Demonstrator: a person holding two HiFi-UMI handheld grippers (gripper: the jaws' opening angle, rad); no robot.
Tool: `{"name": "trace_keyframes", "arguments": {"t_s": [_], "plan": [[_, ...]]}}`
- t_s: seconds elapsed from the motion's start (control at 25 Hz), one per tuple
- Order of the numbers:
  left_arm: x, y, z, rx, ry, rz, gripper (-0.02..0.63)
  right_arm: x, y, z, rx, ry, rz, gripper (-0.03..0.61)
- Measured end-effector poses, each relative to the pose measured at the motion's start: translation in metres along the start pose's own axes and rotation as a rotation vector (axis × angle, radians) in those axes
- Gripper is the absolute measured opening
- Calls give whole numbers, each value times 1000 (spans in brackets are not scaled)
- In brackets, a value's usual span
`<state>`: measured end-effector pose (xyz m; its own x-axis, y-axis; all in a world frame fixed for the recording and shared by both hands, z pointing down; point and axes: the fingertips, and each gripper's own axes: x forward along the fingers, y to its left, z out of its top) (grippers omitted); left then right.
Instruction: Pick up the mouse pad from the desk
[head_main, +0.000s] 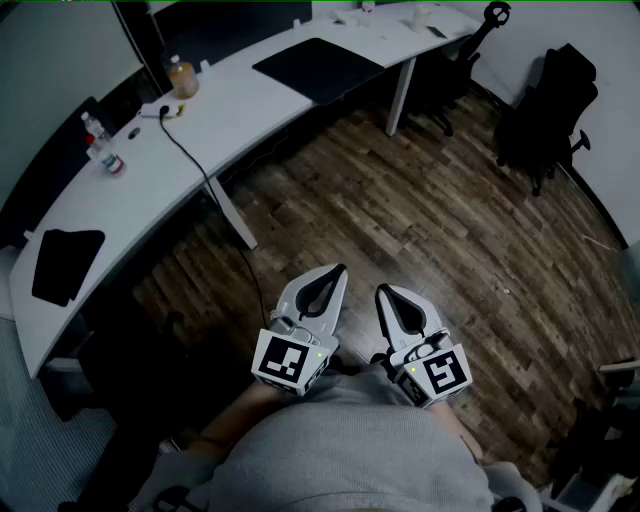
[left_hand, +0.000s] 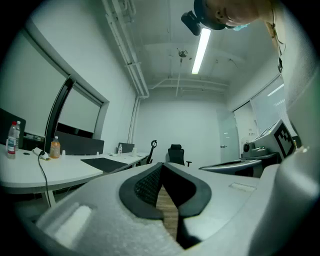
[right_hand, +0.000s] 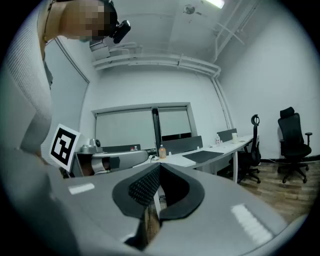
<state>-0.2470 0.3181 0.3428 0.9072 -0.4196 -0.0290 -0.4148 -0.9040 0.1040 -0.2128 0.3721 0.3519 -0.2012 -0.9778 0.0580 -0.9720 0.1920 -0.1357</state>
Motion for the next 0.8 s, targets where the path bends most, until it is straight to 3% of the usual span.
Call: {"name": "trace_keyframes", "arguments": {"t_s": [0.44,0.64,0.8], "plan": [[-1,2,-1,-8,4,-10,-2,-2,1,-3,-3,-1,-17,0],[-6,-1,-7,-24,25,-11,-2,-14,-2,4,14,-78,-75,2],[-5,-2,-16,-41,44,-18,-2,-19,-15,-6,28,-75,-110,2]]}}
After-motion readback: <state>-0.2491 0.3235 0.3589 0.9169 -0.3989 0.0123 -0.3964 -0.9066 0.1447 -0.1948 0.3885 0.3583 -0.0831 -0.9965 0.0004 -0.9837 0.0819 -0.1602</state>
